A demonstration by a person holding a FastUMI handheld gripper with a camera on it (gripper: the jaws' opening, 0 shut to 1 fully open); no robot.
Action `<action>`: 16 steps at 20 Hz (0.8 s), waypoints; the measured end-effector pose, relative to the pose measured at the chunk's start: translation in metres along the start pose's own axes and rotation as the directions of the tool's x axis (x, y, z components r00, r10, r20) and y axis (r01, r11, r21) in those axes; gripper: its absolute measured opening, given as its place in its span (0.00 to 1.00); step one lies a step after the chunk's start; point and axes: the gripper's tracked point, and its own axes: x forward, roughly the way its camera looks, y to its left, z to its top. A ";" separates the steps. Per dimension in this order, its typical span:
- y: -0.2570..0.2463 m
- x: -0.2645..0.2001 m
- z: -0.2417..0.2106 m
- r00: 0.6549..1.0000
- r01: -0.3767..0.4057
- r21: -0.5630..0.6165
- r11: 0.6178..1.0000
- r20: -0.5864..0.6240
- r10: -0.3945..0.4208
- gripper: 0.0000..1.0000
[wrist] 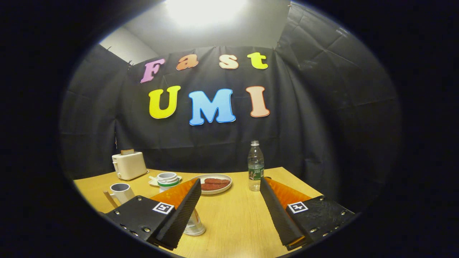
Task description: Take the bottle from table, then pour the juice into the cup, finally place the bottle on the coaster
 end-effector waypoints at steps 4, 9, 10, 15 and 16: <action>0.032 -0.004 -0.008 0.999 -0.046 -0.026 0.999 0.003 0.046 0.99; 0.068 0.006 -0.037 0.994 -0.102 -0.021 0.995 -0.036 0.101 0.99; 0.074 0.008 -0.043 0.993 -0.110 -0.017 0.994 -0.045 0.109 1.00; 0.083 0.025 -0.076 0.988 -0.115 0.008 0.993 -0.103 0.115 1.00; 0.082 0.027 -0.082 0.988 -0.111 0.016 0.994 -0.111 0.112 1.00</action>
